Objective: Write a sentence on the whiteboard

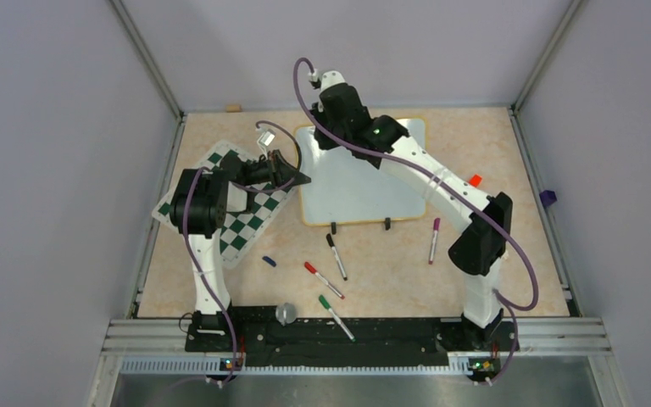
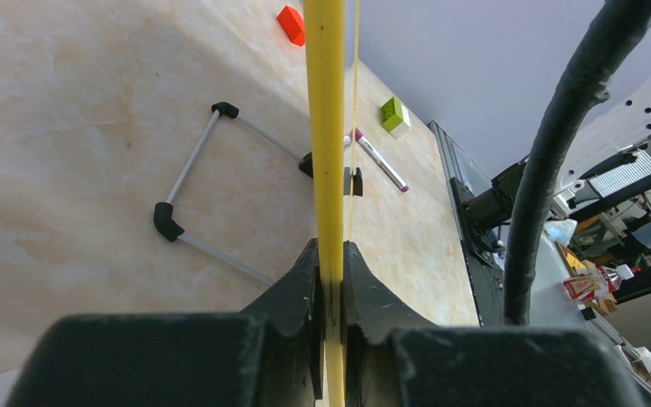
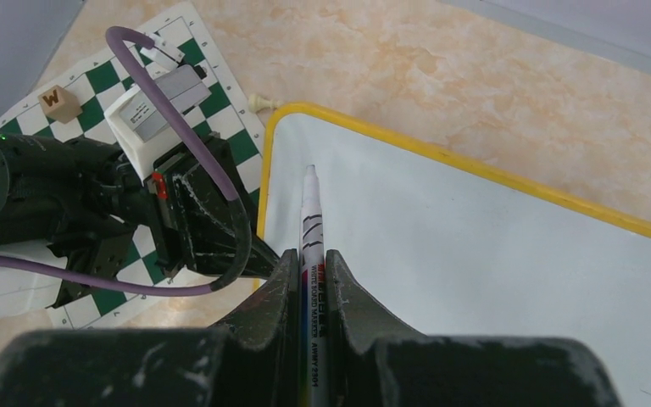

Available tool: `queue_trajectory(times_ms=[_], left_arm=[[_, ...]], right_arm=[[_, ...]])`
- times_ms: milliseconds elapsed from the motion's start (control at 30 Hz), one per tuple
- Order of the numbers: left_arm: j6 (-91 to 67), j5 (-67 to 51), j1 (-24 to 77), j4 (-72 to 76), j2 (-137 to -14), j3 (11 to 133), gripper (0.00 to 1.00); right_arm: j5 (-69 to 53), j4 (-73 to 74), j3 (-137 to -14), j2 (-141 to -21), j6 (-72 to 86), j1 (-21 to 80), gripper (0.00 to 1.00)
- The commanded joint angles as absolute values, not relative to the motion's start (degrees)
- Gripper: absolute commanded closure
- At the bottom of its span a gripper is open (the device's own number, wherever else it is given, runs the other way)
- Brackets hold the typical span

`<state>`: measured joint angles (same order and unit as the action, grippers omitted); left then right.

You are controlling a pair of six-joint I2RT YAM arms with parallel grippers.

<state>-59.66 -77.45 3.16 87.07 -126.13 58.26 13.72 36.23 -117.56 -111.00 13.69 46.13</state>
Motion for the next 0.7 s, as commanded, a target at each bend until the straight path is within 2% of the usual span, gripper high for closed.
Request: queue_trajectory(times_ms=[0,667], left_arm=[[-56.1,-78.0,3.1,92.7,-124.1,56.9,1.0],[-55.0,-77.7,3.1,92.7,-123.1,55.7,1.0]], right_arm=[[14.7,35.6,-121.3,-112.4,14.3,46.9,1.0],[12.8,35.5,-123.4,-115.2,14.6,47.0,1.0]])
